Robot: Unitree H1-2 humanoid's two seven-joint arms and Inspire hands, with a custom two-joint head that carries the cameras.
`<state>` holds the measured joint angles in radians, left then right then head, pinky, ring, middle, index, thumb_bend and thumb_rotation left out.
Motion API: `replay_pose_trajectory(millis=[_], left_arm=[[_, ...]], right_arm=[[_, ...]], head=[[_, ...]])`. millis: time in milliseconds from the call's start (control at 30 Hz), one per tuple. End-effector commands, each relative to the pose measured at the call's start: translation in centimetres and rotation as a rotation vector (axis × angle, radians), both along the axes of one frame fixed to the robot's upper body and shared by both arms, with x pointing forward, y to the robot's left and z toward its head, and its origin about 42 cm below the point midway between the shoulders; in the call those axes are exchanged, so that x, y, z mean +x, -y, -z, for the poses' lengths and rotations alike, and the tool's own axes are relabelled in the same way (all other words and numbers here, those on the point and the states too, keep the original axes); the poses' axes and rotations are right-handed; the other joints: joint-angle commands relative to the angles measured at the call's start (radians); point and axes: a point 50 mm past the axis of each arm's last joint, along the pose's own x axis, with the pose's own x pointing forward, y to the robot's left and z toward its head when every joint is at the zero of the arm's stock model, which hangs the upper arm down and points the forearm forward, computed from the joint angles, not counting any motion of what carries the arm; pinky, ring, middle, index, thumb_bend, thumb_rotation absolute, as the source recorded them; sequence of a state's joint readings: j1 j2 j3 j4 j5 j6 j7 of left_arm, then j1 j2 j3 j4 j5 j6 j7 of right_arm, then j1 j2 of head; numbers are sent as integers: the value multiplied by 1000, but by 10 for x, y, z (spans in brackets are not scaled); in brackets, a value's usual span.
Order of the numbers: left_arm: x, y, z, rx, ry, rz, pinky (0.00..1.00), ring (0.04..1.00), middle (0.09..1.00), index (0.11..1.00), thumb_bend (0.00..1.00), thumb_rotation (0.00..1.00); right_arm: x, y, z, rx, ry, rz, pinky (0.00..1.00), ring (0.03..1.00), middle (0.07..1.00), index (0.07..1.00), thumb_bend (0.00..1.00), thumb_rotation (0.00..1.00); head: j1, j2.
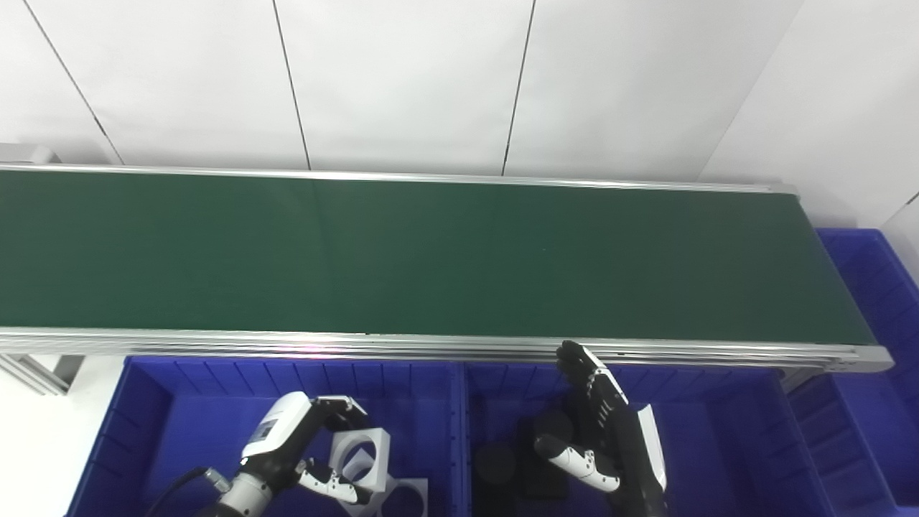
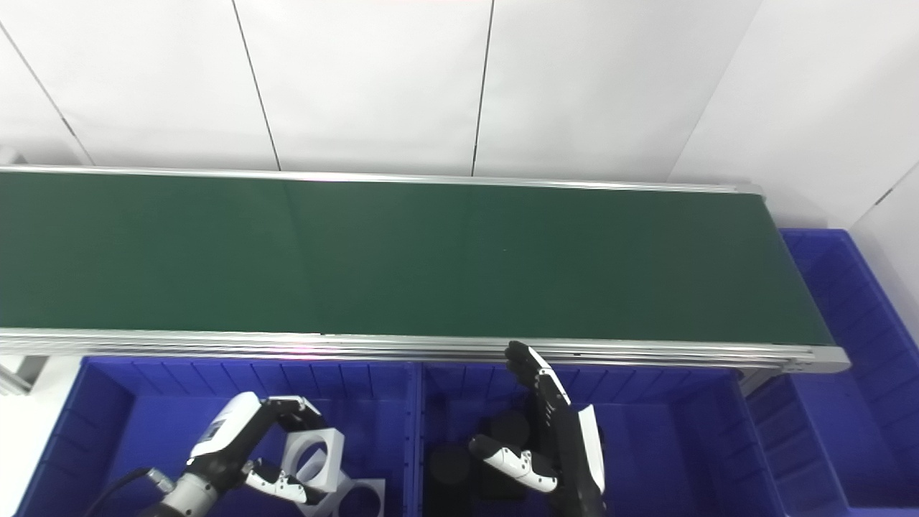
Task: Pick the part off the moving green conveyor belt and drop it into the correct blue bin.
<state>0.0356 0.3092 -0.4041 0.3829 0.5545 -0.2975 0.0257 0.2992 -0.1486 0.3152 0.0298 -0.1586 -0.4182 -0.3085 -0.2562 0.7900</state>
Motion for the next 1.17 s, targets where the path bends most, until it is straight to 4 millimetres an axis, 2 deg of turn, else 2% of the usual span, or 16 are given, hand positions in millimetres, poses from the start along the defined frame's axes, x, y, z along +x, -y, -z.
replay_pose_trajectory(millis=[0,33,133,200,333,500,733,867,1133], left_arm=[[7,-8,-13,18,-5,11,781,858,890,886,813,286],[6,-9,-14,16,-16,12,792,869,902,902,836,335],[-5,-5,-38,-364,-16,-64,821,885,904,900,969,544],[-9,0,-57,-530,52,-71,824,871,887,888,994,610],[-9,3,-77,-689,118,-49,810,858,871,874,978,583],[-14,8,-87,-832,151,-81,789,812,828,833,993,536],[-21,18,-79,-948,143,-156,803,823,839,836,984,503],[-24,20,-72,-959,132,-182,832,846,862,859,980,542],[-25,16,-65,-952,117,-183,847,863,877,869,953,505]], right_arm=[[2,-1,-13,13,85,-11,808,815,839,854,945,586],[2,-1,-13,12,85,-11,806,816,840,854,945,587],[1,-1,-12,19,82,-8,807,821,841,853,949,583],[1,-1,-12,19,81,-8,809,819,839,852,946,584],[2,-2,-11,13,78,-14,813,820,842,853,945,594],[2,-2,-9,0,74,-15,805,818,842,853,951,611],[2,-2,-5,-10,64,-15,804,812,836,850,964,622],[2,-2,-4,-17,63,-18,803,811,835,850,955,620],[1,-3,-3,-1,56,-16,808,806,834,850,953,594]], head=[[-3,2],[-3,2],[4,2],[4,2],[3,-5],[8,-19],[24,-35],[36,-42],[51,-49]])
